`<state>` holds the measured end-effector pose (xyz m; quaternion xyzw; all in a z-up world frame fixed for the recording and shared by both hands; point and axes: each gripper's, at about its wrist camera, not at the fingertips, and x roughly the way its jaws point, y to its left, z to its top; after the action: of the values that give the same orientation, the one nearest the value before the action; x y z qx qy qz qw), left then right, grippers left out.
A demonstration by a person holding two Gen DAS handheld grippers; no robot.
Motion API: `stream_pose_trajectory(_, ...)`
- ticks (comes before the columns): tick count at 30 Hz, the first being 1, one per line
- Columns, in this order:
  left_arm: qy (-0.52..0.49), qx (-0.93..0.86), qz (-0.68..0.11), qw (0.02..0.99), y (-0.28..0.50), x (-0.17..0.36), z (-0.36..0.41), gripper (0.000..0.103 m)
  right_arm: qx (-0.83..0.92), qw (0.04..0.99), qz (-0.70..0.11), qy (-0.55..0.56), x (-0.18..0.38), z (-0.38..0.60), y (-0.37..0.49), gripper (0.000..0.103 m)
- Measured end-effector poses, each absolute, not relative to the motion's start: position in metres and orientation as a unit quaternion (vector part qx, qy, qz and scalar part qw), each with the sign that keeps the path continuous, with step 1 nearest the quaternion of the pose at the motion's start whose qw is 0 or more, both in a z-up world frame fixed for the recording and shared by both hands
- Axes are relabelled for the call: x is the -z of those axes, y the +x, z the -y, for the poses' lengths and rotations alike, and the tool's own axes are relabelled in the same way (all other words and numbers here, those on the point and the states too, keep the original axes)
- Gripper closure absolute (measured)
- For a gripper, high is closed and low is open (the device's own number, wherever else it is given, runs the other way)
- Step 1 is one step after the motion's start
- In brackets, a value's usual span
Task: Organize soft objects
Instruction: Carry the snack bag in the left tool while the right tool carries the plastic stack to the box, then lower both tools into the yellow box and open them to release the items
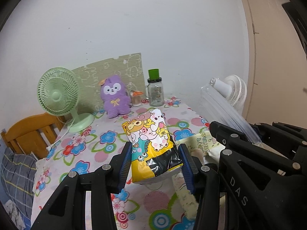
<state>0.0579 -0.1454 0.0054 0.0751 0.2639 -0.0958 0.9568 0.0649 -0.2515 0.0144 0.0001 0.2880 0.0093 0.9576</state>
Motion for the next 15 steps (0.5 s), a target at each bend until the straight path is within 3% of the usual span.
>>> stream_pose_trajectory(15, 0.09, 0.122, -0.297, 0.943, 0.082, 0.02, 0.187, 0.054, 0.01, 0.946, -0.324, 0.016, 0.014, 0.29, 0.088, 0.082)
